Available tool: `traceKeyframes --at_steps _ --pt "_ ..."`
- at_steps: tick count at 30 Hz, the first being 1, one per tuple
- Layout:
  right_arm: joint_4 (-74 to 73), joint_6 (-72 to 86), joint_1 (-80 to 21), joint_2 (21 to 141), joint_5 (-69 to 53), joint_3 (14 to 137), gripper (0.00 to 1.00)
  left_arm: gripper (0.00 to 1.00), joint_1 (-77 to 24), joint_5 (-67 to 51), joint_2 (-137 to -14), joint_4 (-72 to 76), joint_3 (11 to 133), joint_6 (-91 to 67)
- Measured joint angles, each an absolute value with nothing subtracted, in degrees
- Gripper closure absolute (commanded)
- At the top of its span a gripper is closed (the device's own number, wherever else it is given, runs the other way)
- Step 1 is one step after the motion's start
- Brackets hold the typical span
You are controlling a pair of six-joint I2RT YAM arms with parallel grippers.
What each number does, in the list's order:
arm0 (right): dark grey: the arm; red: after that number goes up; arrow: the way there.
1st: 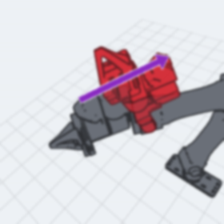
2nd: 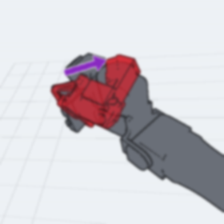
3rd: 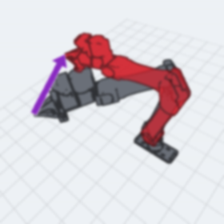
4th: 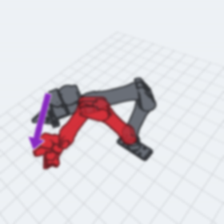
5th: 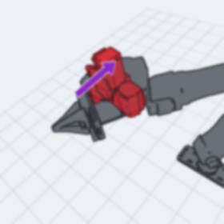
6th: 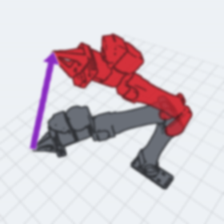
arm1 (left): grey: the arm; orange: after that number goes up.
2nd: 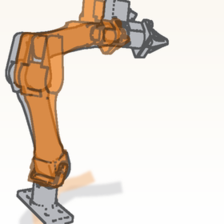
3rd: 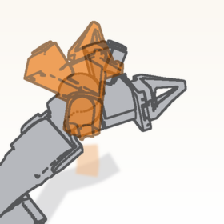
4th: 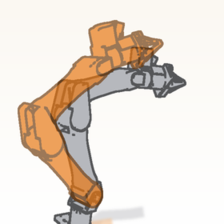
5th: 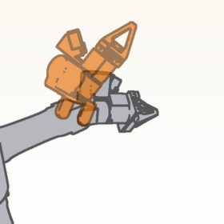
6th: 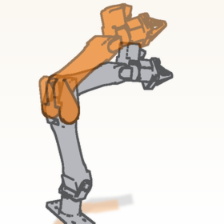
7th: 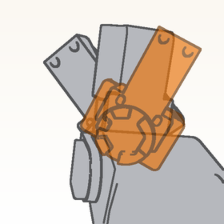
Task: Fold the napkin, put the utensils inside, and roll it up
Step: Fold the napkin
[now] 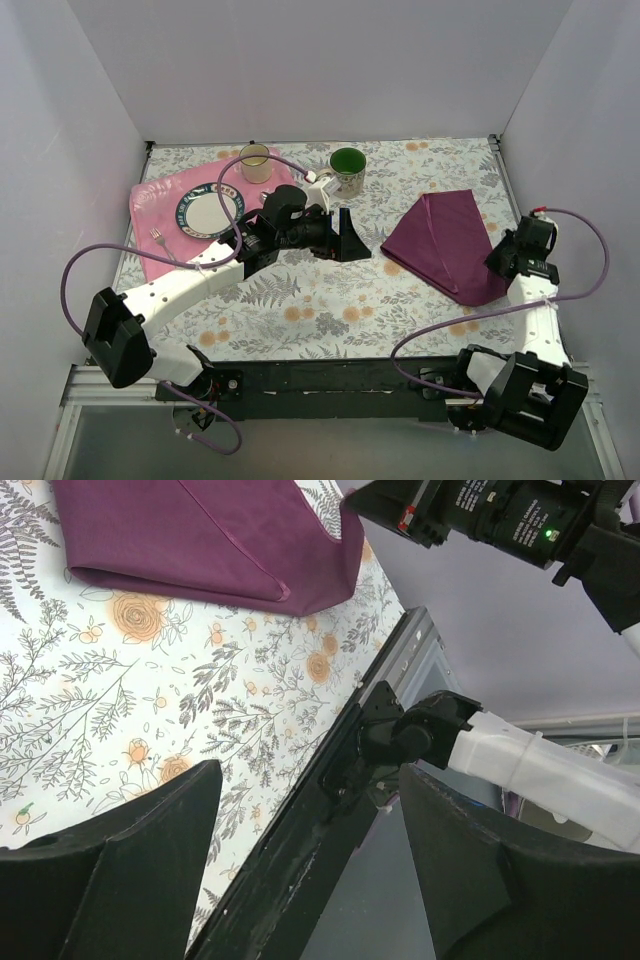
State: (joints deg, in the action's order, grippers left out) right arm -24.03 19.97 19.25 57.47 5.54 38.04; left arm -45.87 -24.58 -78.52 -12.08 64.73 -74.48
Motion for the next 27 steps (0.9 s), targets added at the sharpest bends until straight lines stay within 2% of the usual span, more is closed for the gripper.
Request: traceKeyframes --at_steps 17,27 --pt "-20.84 4.54 -3.92 70.24 -1.06 45.58 0.99 0.28 -45.21 -24.73 -78.22 -11.60 64.58 -74.56" --pt "-20.58 2.09 -10.98 78.28 -0.45 51.90 0.99 0.28 -44.29 -24.97 -78.22 -11.60 64.58 -74.61"
